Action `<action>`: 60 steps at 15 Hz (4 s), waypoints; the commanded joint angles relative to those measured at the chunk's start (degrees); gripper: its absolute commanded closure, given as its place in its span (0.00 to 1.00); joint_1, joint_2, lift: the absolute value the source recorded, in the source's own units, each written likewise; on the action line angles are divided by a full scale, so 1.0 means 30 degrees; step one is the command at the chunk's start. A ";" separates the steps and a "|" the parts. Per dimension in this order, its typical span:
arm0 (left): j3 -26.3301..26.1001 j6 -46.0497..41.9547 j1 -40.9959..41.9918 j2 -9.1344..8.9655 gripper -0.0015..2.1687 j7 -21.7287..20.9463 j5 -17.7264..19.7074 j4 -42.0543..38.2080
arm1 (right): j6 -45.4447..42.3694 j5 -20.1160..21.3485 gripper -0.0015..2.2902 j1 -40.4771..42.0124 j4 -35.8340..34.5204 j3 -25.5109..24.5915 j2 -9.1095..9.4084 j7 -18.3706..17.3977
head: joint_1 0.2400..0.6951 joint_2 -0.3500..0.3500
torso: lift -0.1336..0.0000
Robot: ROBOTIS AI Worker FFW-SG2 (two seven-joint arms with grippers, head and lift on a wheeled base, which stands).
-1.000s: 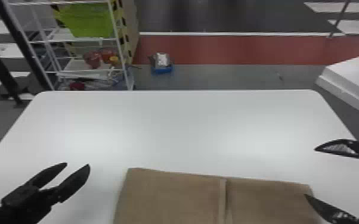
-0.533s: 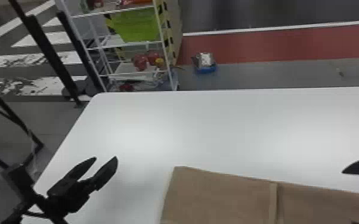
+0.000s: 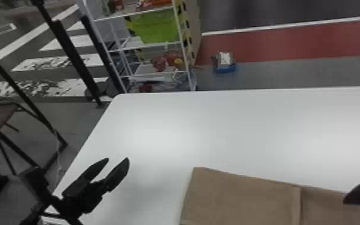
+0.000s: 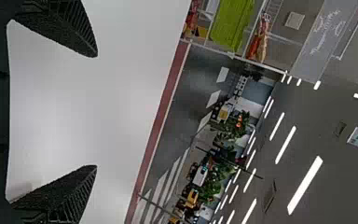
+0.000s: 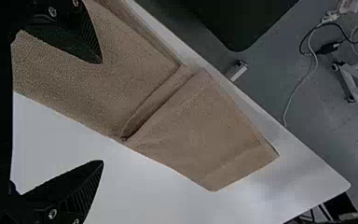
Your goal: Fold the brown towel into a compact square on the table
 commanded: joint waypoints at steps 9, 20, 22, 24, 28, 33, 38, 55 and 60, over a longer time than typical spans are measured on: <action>0.0691 -0.0236 0.0147 -0.0050 0.01 -0.0645 0.0514 0.0702 | 0.1834 0.2713 0.11 -0.2774 0.1926 0.4758 0.0693 0.0063 | 1.00 1.00 | 0.00; 0.1394 -0.0236 0.0118 -0.0050 0.01 -0.1055 0.0953 0.1229 | 0.3240 0.4119 0.12 -0.3770 0.2512 0.6428 0.0956 0.0063 | 1.00 1.00 | 0.00; 0.1394 -0.0236 0.0089 -0.0050 0.01 -0.1055 0.0953 0.1229 | 0.3240 0.4295 0.12 -0.3682 0.2512 0.6369 0.0927 0.0063 | 1.00 1.00 | 0.00; 0.1365 -0.0236 0.0060 -0.0050 0.01 -0.1055 0.0953 0.1258 | 0.3240 0.4354 0.13 -0.3682 0.2658 0.6399 0.0927 0.0063 | 1.00 1.00 | 0.00; 0.1365 -0.0236 0.0060 -0.0050 0.01 -0.1055 0.0953 0.1405 | 0.3299 0.4354 0.18 -0.3917 0.2922 0.6662 0.1044 0.0063 | 1.00 1.00 | 0.00; 0.1336 -0.0295 -0.0116 -0.0050 0.01 -0.1026 0.0894 0.1551 | 0.3885 0.3826 0.26 -0.4356 0.3156 0.6955 0.1162 0.0063 | 1.00 1.00 | 0.00; 0.1248 -0.0295 -0.0292 -0.0050 0.01 -0.0996 0.0807 0.1727 | 0.4470 0.3592 0.36 -0.4737 0.3361 0.7102 0.1308 0.0063 | 1.00 1.00 | 0.00; 0.0925 -0.0412 -0.0702 -0.0050 0.02 -0.1026 0.0309 0.2020 | 0.4002 0.2010 0.68 -0.3448 0.2336 0.4934 0.1103 0.0063 | 1.00 1.00 | 0.00; 0.0867 -0.0177 -0.0644 -0.0050 0.02 -0.1055 0.0279 0.1669 | 0.4588 -0.0304 0.68 -0.1778 -0.2322 0.1653 0.0869 0.0063 | 1.00 1.00 | 0.00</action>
